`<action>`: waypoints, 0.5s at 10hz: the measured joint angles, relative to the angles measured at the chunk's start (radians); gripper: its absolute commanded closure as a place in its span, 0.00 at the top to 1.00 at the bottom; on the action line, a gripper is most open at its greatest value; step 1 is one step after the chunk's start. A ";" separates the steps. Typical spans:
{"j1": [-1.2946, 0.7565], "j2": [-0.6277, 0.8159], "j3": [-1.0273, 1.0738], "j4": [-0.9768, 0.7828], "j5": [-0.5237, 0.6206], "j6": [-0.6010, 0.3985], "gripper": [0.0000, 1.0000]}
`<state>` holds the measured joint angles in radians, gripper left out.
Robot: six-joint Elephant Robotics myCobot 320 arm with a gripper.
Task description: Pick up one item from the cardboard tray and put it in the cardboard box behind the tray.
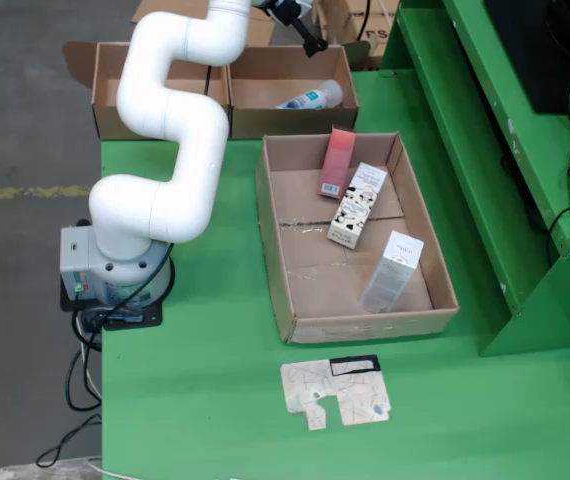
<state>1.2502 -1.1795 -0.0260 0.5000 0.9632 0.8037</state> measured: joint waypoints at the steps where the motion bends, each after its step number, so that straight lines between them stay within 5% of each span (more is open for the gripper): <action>1: 0.001 0.000 0.000 0.000 0.000 0.003 1.00; 5: -0.023 0.024 0.000 0.002 0.000 0.034 1.00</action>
